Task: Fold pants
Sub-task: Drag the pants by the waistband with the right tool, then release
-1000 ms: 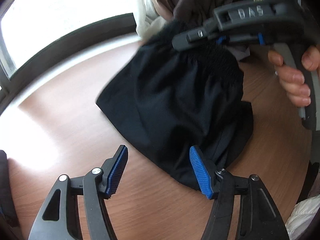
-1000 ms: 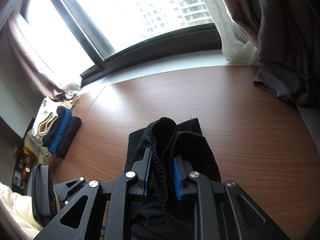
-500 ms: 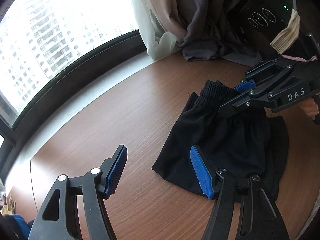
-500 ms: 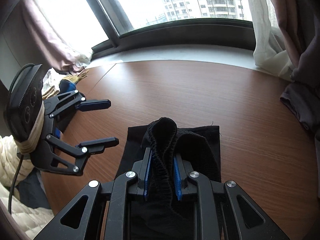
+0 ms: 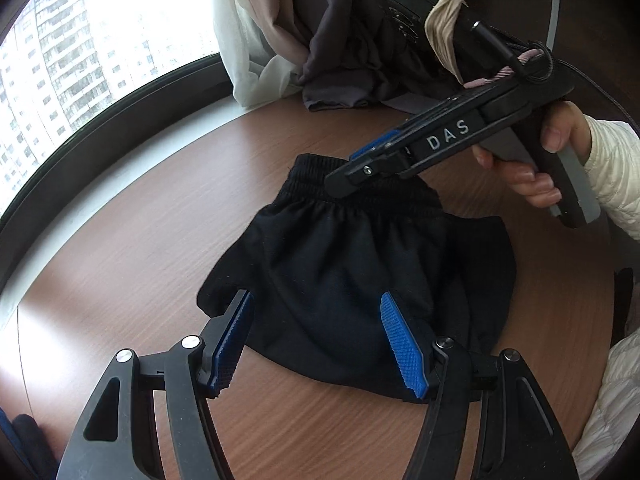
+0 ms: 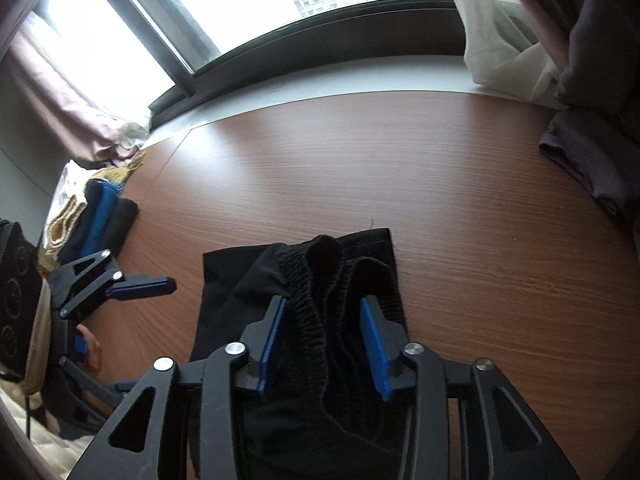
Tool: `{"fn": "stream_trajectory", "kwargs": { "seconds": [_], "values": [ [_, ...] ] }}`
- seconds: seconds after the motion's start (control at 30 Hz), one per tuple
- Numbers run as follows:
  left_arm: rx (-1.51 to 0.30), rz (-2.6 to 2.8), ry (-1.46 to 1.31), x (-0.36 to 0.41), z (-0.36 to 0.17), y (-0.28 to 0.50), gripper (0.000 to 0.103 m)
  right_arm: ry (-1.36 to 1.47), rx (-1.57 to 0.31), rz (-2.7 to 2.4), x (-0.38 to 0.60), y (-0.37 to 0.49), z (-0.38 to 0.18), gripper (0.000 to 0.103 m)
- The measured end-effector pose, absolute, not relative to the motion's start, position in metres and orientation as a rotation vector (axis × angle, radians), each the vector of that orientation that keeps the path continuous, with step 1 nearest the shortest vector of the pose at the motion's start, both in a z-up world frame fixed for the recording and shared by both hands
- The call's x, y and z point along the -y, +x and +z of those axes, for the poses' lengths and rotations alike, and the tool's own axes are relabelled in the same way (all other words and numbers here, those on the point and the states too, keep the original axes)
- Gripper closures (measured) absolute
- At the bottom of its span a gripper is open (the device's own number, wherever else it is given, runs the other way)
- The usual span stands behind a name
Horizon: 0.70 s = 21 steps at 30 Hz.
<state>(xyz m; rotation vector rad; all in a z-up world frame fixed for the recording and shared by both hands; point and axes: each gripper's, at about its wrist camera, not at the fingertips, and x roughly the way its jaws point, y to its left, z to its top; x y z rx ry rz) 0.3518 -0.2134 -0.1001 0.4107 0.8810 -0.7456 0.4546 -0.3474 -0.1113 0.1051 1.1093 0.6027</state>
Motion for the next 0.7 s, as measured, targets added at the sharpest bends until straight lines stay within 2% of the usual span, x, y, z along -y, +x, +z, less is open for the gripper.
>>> {"fn": "stream_trajectory", "kwargs": {
  "seconds": [0.2, 0.33, 0.63, 0.7],
  "values": [
    [-0.873, -0.727, 0.336, 0.22, -0.092, 0.325, 0.038, 0.064, -0.986, 0.417, 0.367, 0.427, -0.073, 0.049],
    [-0.843, -0.619, 0.289, 0.224, -0.096, 0.305, 0.036, 0.166, -0.945, 0.327, 0.387, 0.397, -0.06, 0.049],
    [-0.833, -0.611, 0.34, 0.24, -0.108, 0.282, 0.035, 0.431, -1.064, 0.224, 0.391, 0.369, -0.107, 0.049],
    [-0.84, -0.633, 0.344, 0.243, -0.11, 0.276, 0.035, 0.449, -1.081, 0.216, 0.389, 0.37, -0.113, 0.053]
  ]
}}
